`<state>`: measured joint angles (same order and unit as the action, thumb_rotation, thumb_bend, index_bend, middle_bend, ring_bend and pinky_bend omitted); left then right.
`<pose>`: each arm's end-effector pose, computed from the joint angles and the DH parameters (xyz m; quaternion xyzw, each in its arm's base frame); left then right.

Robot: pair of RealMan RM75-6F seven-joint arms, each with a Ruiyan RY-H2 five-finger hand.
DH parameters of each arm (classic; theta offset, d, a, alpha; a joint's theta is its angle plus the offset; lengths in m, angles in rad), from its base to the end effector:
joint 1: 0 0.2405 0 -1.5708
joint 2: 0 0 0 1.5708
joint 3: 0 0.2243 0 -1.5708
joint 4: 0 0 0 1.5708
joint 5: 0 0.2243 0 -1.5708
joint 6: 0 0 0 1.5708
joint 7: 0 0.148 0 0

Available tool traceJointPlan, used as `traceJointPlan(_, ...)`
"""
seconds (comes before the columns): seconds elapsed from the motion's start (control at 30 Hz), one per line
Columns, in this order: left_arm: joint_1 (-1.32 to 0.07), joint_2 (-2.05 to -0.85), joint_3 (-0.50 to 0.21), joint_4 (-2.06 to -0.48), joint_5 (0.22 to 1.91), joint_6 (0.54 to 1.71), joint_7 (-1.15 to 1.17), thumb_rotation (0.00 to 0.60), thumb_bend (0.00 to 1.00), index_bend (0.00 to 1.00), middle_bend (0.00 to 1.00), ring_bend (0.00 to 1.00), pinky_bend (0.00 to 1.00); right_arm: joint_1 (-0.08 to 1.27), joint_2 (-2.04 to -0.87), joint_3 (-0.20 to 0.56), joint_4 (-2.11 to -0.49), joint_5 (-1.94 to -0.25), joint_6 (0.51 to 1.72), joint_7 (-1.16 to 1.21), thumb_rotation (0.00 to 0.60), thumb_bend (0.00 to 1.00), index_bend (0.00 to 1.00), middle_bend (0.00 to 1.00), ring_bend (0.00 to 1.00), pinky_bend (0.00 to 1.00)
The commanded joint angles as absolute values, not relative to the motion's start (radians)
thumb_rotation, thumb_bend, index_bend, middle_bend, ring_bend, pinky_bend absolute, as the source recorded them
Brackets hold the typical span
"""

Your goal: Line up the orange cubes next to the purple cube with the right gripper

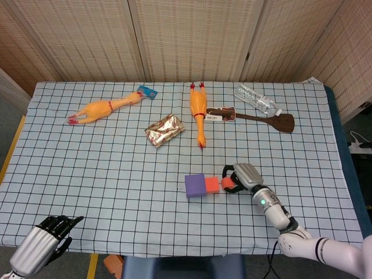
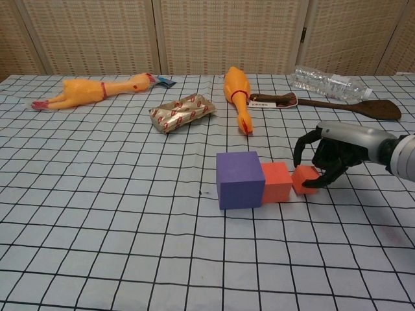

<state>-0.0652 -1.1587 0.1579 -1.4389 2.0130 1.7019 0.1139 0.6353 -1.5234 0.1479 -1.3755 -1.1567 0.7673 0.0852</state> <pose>-0.2582 0.1148 0.1058 -0.7553 -0.2200 -0.4180 0.4544 -0.1931 -0.3159 -0.0428 0.6756 -0.5559 0.3402 0.3447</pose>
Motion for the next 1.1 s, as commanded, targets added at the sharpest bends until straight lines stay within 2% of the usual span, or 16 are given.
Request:
traceJointPlan(0.03, -0.065, -1.159, 0.158, -1.439, 2.013, 1.702, 0.114, 0.6, 0.45, 0.21, 0.38, 0.32, 0.43, 0.636, -1.525, 0.147, -1.375, -1.157, 0.765, 0.088, 0.6, 0.12, 0.5, 0.93, 0.88, 0.97)
traceJointPlan(0.9, -0.064, -1.158, 0.157, -1.438, 2.014, 1.706, 0.11, 0.6, 0.45, 0.21, 0.38, 0.32, 0.43, 0.645, -1.573, 0.152, -1.318, -1.168, 0.771, 0.114, 0.6, 0.12, 0.5, 0.93, 0.88, 0.97)
traceJointPlan(1.1, -0.065, -1.158, 0.157, -1.438, 2.013, 1.704, 0.109, 0.6, 0.45, 0.21, 0.38, 0.32, 0.43, 0.645, -1.569, 0.152, -1.316, -1.171, 0.765, 0.124, 0.6, 0.12, 0.45, 0.93, 0.88, 0.97)
